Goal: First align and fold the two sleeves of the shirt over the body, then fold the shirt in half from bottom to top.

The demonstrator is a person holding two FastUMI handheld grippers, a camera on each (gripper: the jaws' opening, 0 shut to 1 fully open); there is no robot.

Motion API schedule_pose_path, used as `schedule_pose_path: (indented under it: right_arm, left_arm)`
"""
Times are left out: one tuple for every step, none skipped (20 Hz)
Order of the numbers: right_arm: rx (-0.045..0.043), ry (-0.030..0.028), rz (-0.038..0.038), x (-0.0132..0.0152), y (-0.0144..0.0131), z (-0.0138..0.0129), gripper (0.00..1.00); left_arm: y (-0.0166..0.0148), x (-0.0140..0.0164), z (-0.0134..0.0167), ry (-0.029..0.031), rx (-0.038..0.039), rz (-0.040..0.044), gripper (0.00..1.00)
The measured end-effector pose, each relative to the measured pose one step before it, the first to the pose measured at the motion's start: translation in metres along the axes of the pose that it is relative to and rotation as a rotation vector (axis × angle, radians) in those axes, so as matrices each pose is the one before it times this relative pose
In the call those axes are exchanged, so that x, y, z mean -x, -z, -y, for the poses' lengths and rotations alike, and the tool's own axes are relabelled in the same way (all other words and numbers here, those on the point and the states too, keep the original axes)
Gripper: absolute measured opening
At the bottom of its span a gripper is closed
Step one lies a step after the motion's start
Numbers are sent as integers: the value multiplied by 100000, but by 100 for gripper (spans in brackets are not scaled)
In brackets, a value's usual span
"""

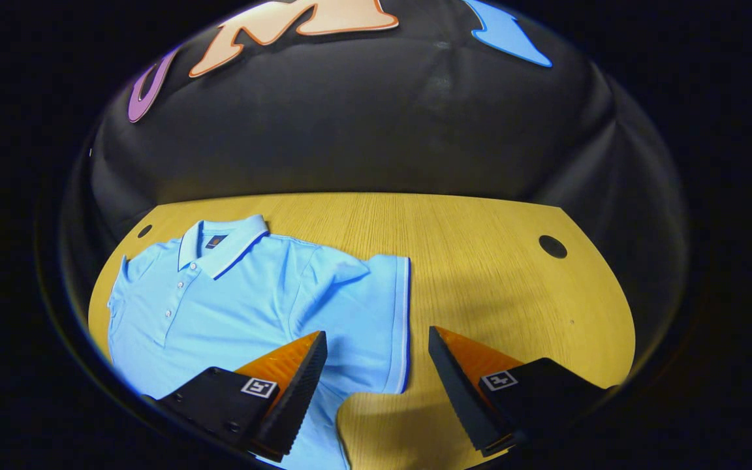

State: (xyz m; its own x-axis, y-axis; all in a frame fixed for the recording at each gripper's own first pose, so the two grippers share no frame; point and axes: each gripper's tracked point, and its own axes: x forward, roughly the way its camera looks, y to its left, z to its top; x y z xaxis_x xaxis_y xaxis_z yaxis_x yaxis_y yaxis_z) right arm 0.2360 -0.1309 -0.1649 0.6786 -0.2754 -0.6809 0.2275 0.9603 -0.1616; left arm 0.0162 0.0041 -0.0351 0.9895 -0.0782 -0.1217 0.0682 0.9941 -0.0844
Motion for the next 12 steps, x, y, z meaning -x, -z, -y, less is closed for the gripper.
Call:
schedule_pose_path:
  right_arm:
    - [-1123,-442,-376,-199,59,-93,97]
    - [-918,-557,-572,-135,133,-60,94]
    - [-459,255,-714,-135,139,155,94]
    - [290,-347,-609,-202,258,88,94]
    - [-243,-142,-1712,-97,345,26,97]
    - [261,-281,1120,-111,-144,38,97]
    - [-311,-205,-262,-6,-15,7,95]
    - [-11,-73,439,-49,-56,40,91]
    - [213,-693,145,2,-36,-73,82]
    - [603,-573,254,6,13,-28,80]
    - [813,-1285,436,20,1,-130,71]
    - [300,-1237,-140,-42,104,-233,72]
  left_arm:
    - [79,-72,103,189,240,-371,95]
    - [218,-114,121,269,34,-609,95]
    - [164,39,-120,-37,134,-605,95]
    - [118,-68,16,93,187,-240,95]
    - [-10,-88,-64,-98,208,-97,95]
    - [11,-66,-43,-25,-17,-210,95]
    - [17,-5,-73,-234,-124,-205,95]
    - [83,41,-117,-269,19,-186,95]
    - [54,110,-62,-135,42,-76,95]
    - [-26,-107,-69,-137,31,-51,95]
    - [-20,0,-23,143,-98,-74,95]
    - [-67,15,174,462,-195,123,95]
